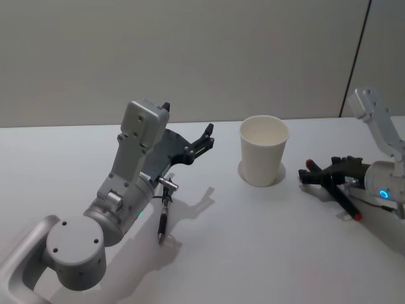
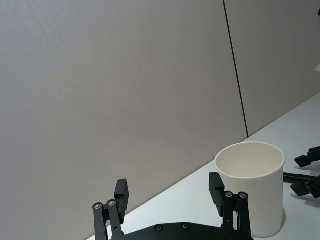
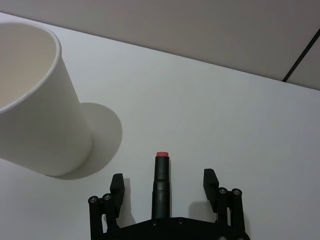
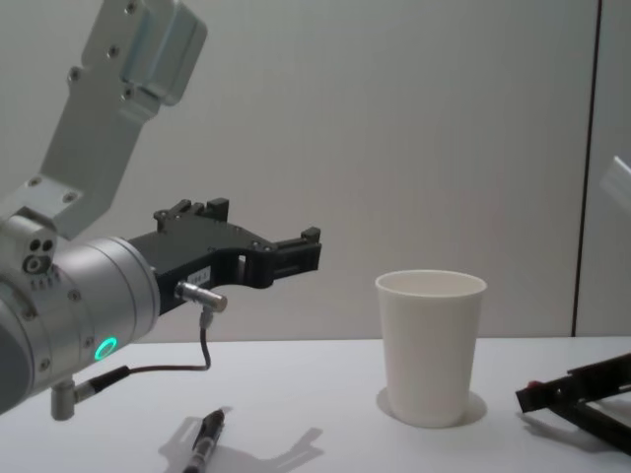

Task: Place the pen into the pen holder.

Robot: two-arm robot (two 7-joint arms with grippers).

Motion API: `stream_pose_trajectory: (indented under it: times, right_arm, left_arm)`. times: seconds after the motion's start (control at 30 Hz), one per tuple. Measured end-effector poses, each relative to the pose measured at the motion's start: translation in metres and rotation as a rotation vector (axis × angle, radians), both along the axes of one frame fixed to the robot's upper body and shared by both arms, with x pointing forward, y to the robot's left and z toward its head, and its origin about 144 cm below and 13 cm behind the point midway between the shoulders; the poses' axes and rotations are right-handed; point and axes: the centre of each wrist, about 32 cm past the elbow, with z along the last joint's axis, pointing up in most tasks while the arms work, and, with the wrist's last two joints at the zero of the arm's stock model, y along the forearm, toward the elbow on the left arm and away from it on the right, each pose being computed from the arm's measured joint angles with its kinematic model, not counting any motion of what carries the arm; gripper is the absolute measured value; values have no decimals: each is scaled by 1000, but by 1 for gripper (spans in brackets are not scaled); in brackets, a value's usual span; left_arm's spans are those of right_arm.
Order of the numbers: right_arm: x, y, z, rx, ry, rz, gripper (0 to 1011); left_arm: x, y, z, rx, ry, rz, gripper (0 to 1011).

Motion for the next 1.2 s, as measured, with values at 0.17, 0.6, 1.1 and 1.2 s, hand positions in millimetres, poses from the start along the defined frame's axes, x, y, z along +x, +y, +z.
stream_pose_trajectory:
  times: [0.17,0.6,1.1,1.2]
  right_arm:
    - [0,1,-1,-2,7,0,1001]
    - [0,2,-3,-5,13,-1,930]
    - [0,2,-3,-6,15,0,508]
    - [0,2,-3,-7,16,0,429]
  left_arm:
    - [0,0,0,0,0,0,1001]
    - [0,0,0,0,0,0,1001]
    - [0,0,0,0,0,0,1001]
    - [0,0,0,0,0,0,1001]
